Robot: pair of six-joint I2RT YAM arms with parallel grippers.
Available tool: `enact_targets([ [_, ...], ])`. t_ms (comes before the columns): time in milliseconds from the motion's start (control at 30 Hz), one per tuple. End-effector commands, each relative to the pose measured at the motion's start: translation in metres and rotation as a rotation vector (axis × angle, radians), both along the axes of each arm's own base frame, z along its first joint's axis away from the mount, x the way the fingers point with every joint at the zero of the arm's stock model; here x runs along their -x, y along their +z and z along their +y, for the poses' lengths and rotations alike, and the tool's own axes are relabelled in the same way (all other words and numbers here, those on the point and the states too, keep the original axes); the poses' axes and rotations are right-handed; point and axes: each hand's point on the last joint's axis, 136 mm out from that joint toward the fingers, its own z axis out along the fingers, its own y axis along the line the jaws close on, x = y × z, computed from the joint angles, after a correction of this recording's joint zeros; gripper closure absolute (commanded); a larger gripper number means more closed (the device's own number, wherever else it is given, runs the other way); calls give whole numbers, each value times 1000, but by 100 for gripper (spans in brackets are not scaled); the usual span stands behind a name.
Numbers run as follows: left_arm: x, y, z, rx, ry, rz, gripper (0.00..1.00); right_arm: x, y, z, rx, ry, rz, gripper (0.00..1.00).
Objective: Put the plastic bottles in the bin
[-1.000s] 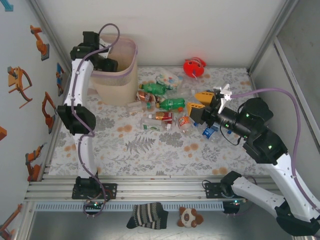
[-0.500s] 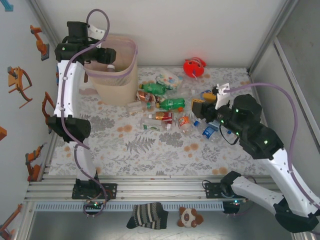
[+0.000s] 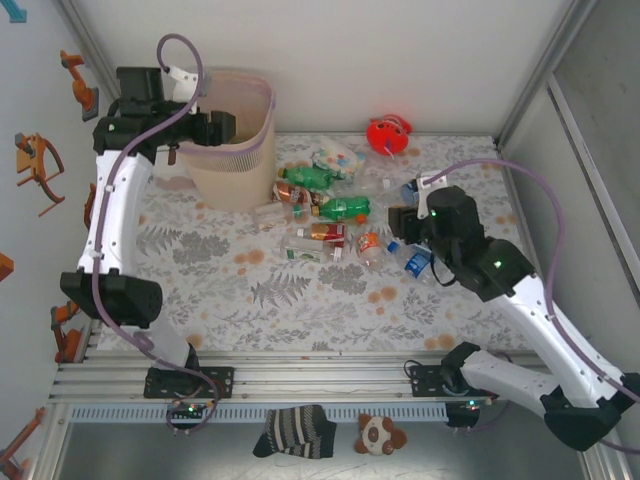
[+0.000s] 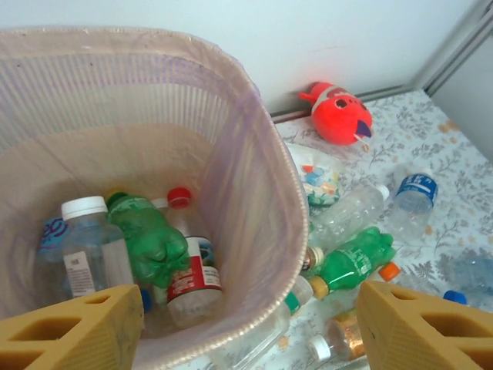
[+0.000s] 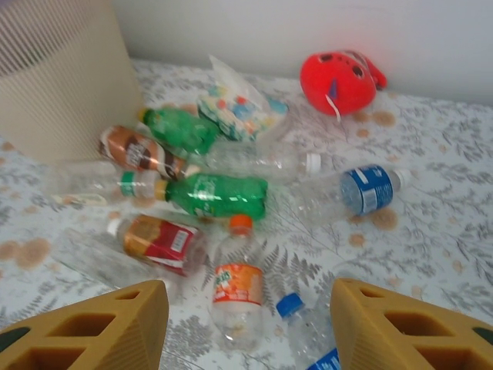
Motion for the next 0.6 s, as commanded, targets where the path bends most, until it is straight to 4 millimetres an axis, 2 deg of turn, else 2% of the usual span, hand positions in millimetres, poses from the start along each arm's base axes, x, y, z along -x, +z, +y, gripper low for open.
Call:
enact_targets([
  [0, 9, 19, -5, 77, -12, -109, 27, -5, -22, -9, 46, -61, 50, 43],
  [100, 22, 7, 0, 77, 5, -135, 25, -9, -38, -11, 62, -74, 90, 43],
  [400, 61, -50, 12, 22, 24, -102, 24, -13, -82, -14, 35, -78, 253, 43],
  [567, 82, -78, 16, -35, 0, -75, 23, -16, -97, -5, 8, -51, 343, 42],
])
